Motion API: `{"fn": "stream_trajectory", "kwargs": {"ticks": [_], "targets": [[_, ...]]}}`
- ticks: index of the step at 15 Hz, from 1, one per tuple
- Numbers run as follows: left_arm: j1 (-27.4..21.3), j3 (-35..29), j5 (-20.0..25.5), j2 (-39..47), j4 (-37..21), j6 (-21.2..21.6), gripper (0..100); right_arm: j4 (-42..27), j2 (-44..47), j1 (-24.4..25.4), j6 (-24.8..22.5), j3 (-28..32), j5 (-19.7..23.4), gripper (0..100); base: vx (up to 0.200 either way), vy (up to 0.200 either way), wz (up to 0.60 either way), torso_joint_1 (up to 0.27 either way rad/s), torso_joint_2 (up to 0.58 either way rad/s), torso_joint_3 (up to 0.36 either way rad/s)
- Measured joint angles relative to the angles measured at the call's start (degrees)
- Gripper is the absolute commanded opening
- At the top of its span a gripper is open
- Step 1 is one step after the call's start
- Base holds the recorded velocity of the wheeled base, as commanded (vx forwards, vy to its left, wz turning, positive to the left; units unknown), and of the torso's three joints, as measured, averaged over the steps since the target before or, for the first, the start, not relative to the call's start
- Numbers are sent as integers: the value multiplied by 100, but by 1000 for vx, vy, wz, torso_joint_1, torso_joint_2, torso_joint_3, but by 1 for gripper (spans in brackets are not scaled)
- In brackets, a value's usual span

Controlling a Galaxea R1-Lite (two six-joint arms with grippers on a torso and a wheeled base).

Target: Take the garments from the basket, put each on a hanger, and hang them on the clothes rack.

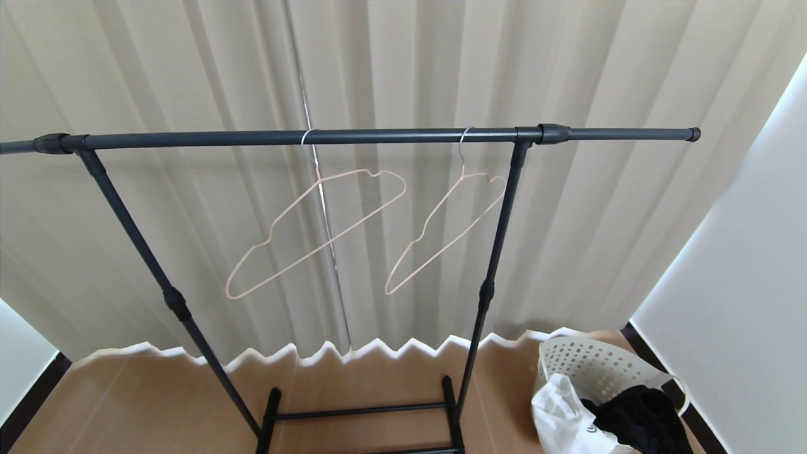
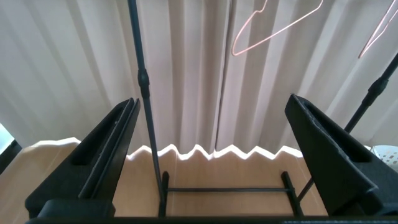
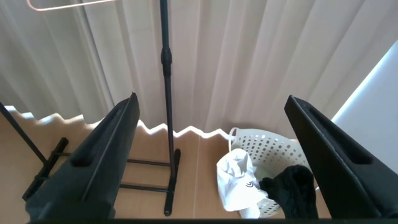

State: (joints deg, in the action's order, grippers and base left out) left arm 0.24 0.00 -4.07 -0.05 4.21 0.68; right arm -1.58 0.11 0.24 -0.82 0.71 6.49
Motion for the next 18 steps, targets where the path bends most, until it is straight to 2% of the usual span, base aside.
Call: {"fn": "stream_trajectory", "kwargs": {"ticks": [7,18], "targets": [[0,0,30,0,-2,-6,100,2,0,0,6,0,5,100,0,0,0,-160,388,228],[0,0,27,0,-2,-9,100,0,0,0,16,0,0,100,0,0,0,-194,531,330]]}}
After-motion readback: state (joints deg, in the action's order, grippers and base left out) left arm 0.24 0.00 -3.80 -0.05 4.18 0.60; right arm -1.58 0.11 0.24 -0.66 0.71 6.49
